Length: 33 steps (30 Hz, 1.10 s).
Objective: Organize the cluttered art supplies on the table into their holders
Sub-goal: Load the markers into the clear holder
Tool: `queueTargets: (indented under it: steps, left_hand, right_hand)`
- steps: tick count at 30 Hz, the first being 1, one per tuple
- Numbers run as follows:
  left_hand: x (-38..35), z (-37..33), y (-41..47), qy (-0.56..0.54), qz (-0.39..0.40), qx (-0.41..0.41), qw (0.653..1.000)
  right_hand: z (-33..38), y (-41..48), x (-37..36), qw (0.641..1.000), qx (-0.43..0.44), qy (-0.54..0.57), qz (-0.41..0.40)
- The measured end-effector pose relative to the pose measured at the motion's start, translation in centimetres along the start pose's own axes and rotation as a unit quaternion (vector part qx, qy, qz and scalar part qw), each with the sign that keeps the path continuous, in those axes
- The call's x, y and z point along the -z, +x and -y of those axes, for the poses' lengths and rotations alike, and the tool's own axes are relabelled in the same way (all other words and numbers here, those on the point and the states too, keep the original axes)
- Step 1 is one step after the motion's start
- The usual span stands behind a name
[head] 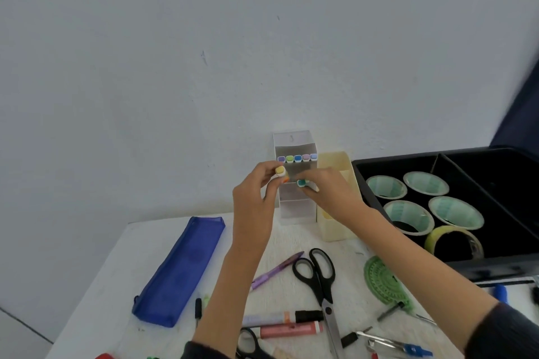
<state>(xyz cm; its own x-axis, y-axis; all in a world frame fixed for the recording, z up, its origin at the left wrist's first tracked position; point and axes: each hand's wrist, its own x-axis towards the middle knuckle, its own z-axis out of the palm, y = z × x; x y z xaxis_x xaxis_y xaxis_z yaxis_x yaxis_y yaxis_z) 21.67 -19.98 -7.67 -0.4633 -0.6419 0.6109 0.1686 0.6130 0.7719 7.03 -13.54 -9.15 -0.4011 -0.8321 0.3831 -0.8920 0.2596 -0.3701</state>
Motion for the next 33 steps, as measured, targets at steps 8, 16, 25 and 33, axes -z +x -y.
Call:
queueTargets:
  steps: [8,16,25,33]
  left_hand:
    - [-1.4,2.8,0.6,0.036,0.029,0.010,0.999]
    - [-2.9,5.9,1.2,0.116,0.046,0.033,0.992]
    - [-5.1,6.9,1.9,0.225,0.056,0.038,0.972]
    - [-5.7,7.7,2.3,0.303,0.049,0.035,0.951]
  right_hand:
    - [0.8,2.6,-0.8,0.982,-0.049,-0.173,0.061]
    - [1.4,2.8,-1.3,0.957,-0.044,-0.281,0.058]
    - [-0.4,2.3,-1.7,0.977,-0.056,-0.207,0.018]
    - [-1.0,2.1,-2.2,0.981,-0.043,-0.189,0.011]
